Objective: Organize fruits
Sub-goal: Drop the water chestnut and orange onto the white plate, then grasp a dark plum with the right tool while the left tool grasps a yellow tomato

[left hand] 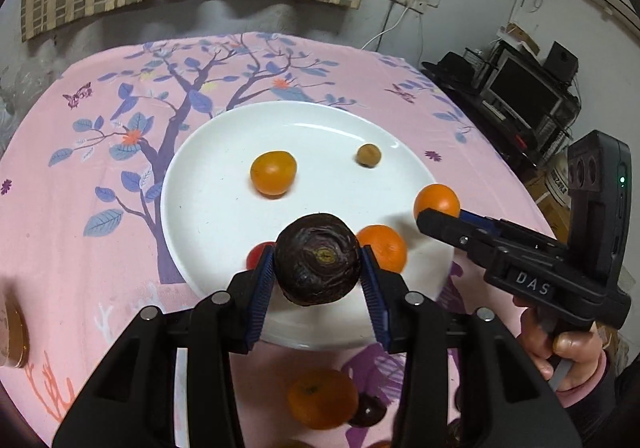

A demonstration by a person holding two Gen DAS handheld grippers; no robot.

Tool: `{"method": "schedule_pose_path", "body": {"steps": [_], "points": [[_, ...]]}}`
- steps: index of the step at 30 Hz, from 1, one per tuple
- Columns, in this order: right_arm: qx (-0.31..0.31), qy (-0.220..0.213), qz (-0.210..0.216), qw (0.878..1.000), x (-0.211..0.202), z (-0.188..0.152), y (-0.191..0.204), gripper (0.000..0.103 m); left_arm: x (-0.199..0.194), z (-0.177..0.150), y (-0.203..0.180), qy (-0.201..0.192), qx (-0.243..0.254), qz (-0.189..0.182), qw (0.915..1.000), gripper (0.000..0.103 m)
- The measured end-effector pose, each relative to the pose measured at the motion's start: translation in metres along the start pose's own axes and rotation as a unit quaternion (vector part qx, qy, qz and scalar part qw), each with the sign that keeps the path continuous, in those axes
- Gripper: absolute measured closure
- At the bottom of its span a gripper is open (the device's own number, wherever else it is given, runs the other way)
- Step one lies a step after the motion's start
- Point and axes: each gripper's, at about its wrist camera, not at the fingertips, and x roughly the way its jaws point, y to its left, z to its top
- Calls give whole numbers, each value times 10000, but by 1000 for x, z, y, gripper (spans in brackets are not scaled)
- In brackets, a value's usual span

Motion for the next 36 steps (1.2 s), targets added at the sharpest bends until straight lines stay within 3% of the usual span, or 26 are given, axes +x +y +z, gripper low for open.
{"method": "schedule_pose_path", "body": {"steps": [1,3,5,9,14,18,21,25,31,36], "points": [[64,62,38,10000,4,0,-1,60,-1,0,2,-6,-41,20,10000,53],[247,120,130,9995,-1,-1,-4,45,-12,-1,3,-233,-94,102,9996,23],[320,-28,184,9993,-15,-3,-3,44,-29,-6,1,-526,-153,211,9983,13],[286,-409,56,9987,-53,-16,5,40,-57,-20,-5,-751,-76,196,9970,5],[81,-464,32,9989,-87,-62,16,40,-84,-58,-7,-943,92,433,9946,5],[268,-5,305,9992,-105,-108,21,40,-100,-94,0,-953,49,682,9931,5],[305,176,461,9983,-116,-149,30,40,-107,-115,13,-919,-217,527,9941,5],[-364,371,-106,9986,-118,-187,57,40,-109,-138,29,-799,-540,551,9938,5],[-975,507,-741,9912,-109,-192,78,44,-117,-143,29,-973,-480,738,9913,5],[-1091,710,-848,9879,-101,-193,80,51,-116,-144,30,-937,-509,692,9919,5]]}}
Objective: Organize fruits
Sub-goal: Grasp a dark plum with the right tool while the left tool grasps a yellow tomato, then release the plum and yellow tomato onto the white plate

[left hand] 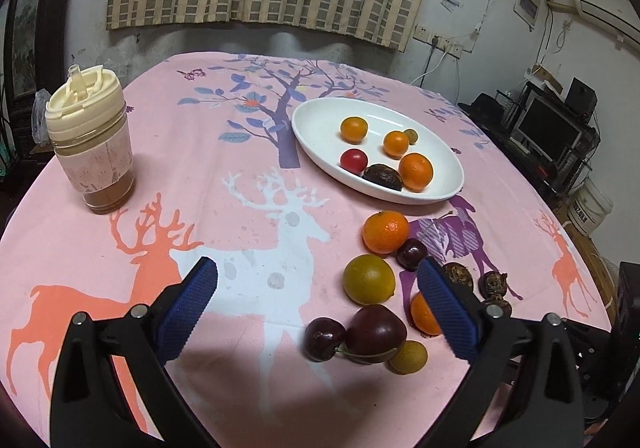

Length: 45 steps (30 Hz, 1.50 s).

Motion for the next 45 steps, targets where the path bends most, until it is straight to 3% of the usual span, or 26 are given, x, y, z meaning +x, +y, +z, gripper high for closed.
{"method": "schedule_pose_path", "body": {"steps": [2,4,7,9,12,13,15,17,22,27,37,40,41,45], "points": [[4,18,-24,10000,1,0,0,53,-1,0,-1,0,23,21,10000,5],[51,9,-44,10000,2,0,-2,61,0,0,-1,16,28,31,10000,5],[278,-59,255,9993,0,-1,-11,65,1,-1,-2,77,23,-29,10000,5],[551,-188,516,9970,-4,-1,-21,65,1,-4,-5,144,83,-222,9996,5],[1103,-516,985,9877,-12,-4,-43,65,-3,-13,-20,332,339,-918,9946,7],[1282,-589,1087,9840,-13,-5,-50,65,-5,-20,-31,405,498,-1208,9906,10],[1563,-641,1258,9776,-13,-6,-61,65,-5,-30,-50,577,809,-1552,9829,35],[1776,-646,1424,9716,-11,-6,-69,65,0,-43,-73,834,1185,-1778,9733,48],[1674,-729,1470,9721,-13,-6,-65,65,14,-59,-106,1046,1751,-1430,9685,51],[1763,-734,1604,9684,-13,-6,-71,65,28,-58,-112,1233,1749,-1244,9689,53],[1770,-798,1728,9656,-14,-7,-73,65,44,-53,-138,1215,2134,-1027,9639,54],[1770,-800,1739,9654,-14,-7,-73,65,46,-52,-137,1211,2104,-1021,9647,59],[1772,-798,1742,9653,-14,-7,-73,65,46,-51,-136,1214,2078,-993,9655,66],[1796,-788,1731,9652,-14,-8,-73,65,47,-50,-130,1255,1931,-1089,9670,66]]}}
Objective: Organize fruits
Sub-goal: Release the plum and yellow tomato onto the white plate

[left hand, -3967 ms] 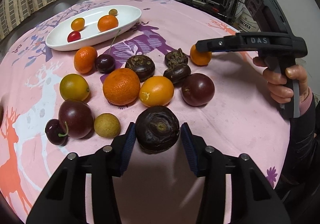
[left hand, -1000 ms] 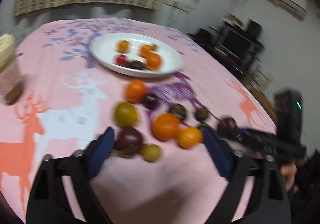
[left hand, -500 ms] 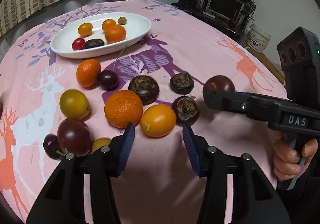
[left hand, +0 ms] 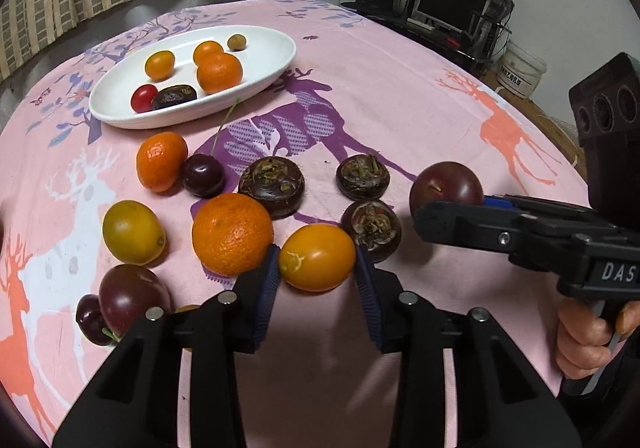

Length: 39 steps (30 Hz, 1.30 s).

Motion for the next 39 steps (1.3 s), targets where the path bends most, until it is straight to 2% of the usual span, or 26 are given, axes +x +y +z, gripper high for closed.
{"method": "schedule_pose_path", "body": {"steps": [5,9,12,14,18,21,24,27,31,32,33,35,39], "points": [[-3,-4,-40,10000,0,0,0,65,-10,-5,2,-140,-90,14,9999,66],[-70,31,-226,9997,2,-1,3,65,-27,-6,13,-330,-325,-256,9986,66],[-378,60,-480,9981,3,1,13,65,-42,5,30,-529,-460,-405,9967,66],[-751,-84,-683,9948,0,9,26,65,-49,20,43,-672,-523,-340,9958,66],[-1048,-513,-676,9909,0,58,43,65,-47,67,83,-928,-922,-236,9911,66],[-1089,-645,-896,9879,25,105,43,65,-28,99,116,-935,-1332,-46,9867,66],[-1041,-579,-1256,9849,64,143,33,65,-5,117,146,-841,-1739,30,9812,66],[-1117,-444,-1648,9790,101,163,21,65,10,127,159,-743,-1830,253,9800,66],[-1083,-119,-1637,9805,129,172,13,64,28,130,168,-543,-1814,389,9811,66],[-1076,-54,-1641,9805,131,171,13,64,30,129,169,-515,-1826,424,9809,60],[-1068,12,-1643,9806,132,171,13,60,29,129,169,-554,-1838,462,9803,41],[-1089,-19,-1601,9811,123,167,17,56,19,125,169,-768,-1892,592,9771,25],[-1271,-226,-1406,9816,95,156,31,49,-14,113,161,-1114,-1917,656,9729,12]]}}
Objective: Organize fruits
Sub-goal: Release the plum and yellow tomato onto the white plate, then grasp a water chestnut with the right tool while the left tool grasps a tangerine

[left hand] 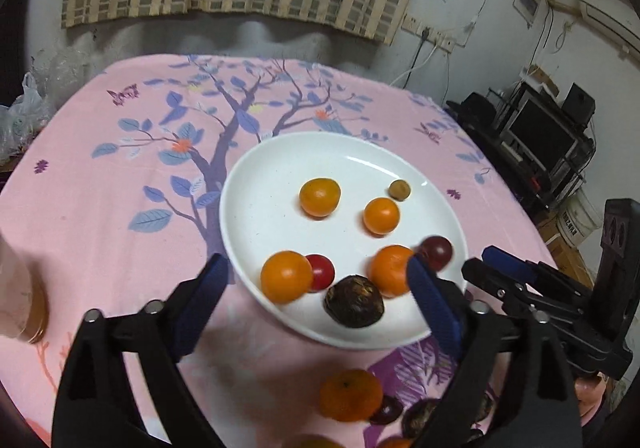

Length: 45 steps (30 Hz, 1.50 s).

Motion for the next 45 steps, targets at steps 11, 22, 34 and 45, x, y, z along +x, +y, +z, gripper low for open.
{"method": "schedule_pose_path", "body": {"steps": [11,22,34,45], "points": [[-147,731,247,9969,-43,-72,0,49,-58,-62,-7,-290,27,179,9994,6],[-996,1061,1089,9833,-81,-133,28,49,-78,-88,-4,-354,-94,149,9992,6],[-1451,1284,473,9799,-63,-139,47,51,-77,-91,-6,-347,-40,216,9992,6],[-1475,1225,286,9810,-61,-135,43,64,-77,-91,-3,-253,-123,242,9993,6]]}}
